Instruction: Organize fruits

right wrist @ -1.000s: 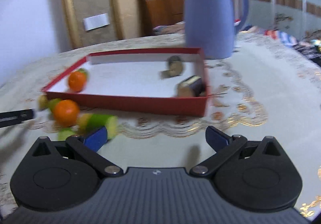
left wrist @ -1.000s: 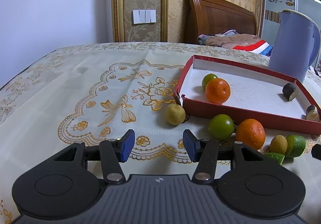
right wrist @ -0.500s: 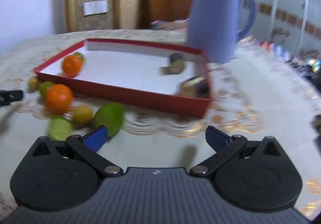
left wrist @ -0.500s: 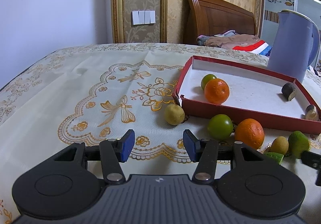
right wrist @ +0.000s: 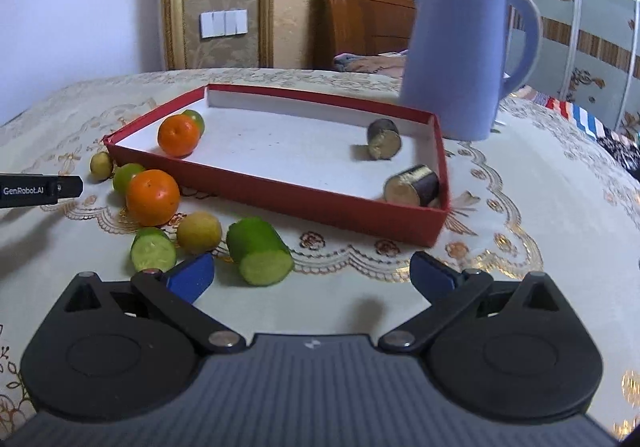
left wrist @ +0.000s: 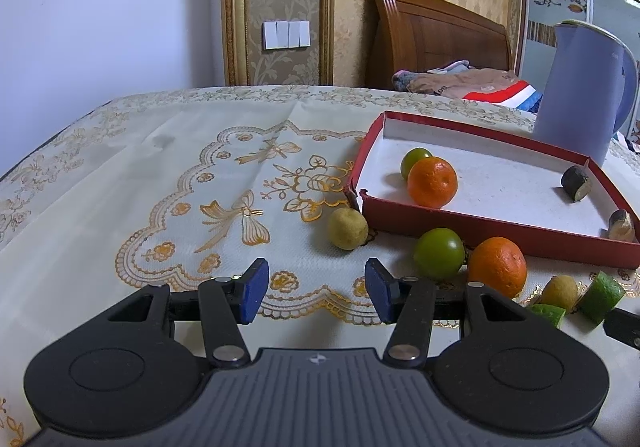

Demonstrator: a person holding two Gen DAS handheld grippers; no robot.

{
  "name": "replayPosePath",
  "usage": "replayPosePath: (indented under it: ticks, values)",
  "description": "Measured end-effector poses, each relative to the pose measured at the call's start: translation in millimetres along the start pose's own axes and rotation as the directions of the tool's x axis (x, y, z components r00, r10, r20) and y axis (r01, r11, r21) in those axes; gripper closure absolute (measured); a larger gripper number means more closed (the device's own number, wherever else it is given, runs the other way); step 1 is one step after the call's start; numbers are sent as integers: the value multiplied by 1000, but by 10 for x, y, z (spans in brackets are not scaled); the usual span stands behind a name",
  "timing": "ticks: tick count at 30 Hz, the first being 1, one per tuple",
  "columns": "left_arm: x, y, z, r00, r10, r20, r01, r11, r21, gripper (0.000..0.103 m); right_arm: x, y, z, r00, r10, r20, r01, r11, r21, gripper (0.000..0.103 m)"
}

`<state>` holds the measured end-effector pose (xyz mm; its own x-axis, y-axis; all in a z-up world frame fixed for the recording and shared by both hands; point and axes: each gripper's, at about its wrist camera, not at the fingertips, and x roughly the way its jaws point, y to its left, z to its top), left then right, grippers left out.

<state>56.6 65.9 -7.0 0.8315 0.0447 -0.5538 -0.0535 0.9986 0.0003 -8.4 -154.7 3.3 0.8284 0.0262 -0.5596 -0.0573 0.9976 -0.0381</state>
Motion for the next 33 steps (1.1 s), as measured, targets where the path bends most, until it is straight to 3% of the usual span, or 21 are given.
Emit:
replayPosePath:
  ticks: [2,6,10,16,18,19,27,33]
  values:
    - [4,5,3,1000,0,-2,0,1000,-4,51,77,15,37,1000,2,-16,-2,1000,-4,1]
    - [3,13,9,1000,-3,-7,3,1000,-12,51,201,29,56,997,41,-66,-41,999,5,18]
    - [-1,10,11,1000,-3,-4,3,1000,-4,51,218,21,46,997,49,-66,-49,999,13,26]
    - [14,26,15,1000,-2,-11,2,1000,-11,50,196,71,37,997,68,-46,-69,997,-21,49]
    - [10,30,16,1000,-7,-9,7,1000,-13,45,185,81,36,996,75,-39,-76,997,-26,68]
    - [5,36,17,1000,-9,-6,9,1000,-14,44,175,80,34,996,78,-33,-79,996,-28,72]
    - [-2,98,24,1000,-1,0,1,999,-35,44,160,-38,22,997,72,-24,-71,997,29,72]
    - [119,-76,88,1000,-9,6,9,999,47,44,165,-46,15,997,77,-23,-76,996,36,71]
